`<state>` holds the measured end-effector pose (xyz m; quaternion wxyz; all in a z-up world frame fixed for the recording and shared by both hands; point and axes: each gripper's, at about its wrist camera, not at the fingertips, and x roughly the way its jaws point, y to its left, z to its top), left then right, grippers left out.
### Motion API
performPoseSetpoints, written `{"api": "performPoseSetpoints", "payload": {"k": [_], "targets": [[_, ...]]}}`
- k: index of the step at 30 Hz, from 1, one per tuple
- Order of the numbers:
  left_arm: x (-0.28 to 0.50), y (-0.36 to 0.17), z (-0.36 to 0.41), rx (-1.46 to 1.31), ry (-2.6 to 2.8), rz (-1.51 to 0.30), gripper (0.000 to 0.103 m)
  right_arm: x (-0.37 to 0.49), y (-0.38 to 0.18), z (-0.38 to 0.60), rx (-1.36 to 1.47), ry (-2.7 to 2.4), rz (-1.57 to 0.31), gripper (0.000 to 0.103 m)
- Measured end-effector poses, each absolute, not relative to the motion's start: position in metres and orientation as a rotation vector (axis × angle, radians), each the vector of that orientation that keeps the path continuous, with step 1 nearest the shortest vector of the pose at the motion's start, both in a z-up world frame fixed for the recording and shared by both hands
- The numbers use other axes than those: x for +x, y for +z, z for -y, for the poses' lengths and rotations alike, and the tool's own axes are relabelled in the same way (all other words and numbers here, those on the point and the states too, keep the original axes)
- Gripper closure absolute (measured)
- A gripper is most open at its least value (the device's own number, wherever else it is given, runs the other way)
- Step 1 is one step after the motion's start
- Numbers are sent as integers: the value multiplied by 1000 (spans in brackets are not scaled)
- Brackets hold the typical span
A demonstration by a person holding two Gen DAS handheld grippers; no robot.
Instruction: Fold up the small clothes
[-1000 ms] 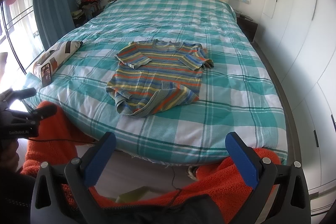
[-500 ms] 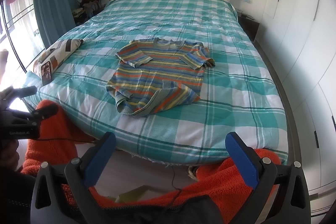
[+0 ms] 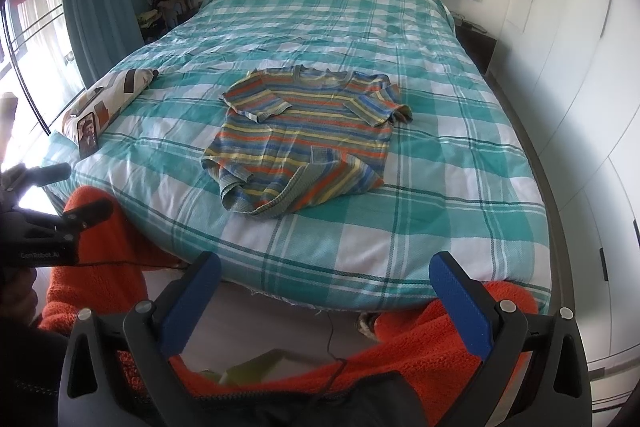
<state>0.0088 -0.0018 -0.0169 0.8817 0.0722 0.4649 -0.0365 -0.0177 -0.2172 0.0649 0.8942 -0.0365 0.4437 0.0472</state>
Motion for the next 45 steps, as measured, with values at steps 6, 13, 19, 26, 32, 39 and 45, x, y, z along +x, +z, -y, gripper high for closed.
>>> {"api": "performPoseSetpoints", "payload": {"k": [6,13,19,26,32,39,45], "targets": [[12,-21,1,151,-80,-984,1,-17,61,218,-79,101,-934,0],[14,-23,6,155,-82,-988,1,-11,62,215,-86,104,-948,0],[19,-29,8,147,-88,-1016,1,-10,60,214,-82,104,-953,0],[43,-46,-3,95,-98,-1047,1,8,48,216,-76,135,-971,0],[104,-74,-19,24,-174,-1049,1,79,9,228,-113,132,-993,0],[165,-151,36,221,-250,-1095,25,199,-56,208,-109,201,-1095,6],[185,-196,37,158,-254,-1184,95,248,-124,186,-117,290,-1314,96]]}}
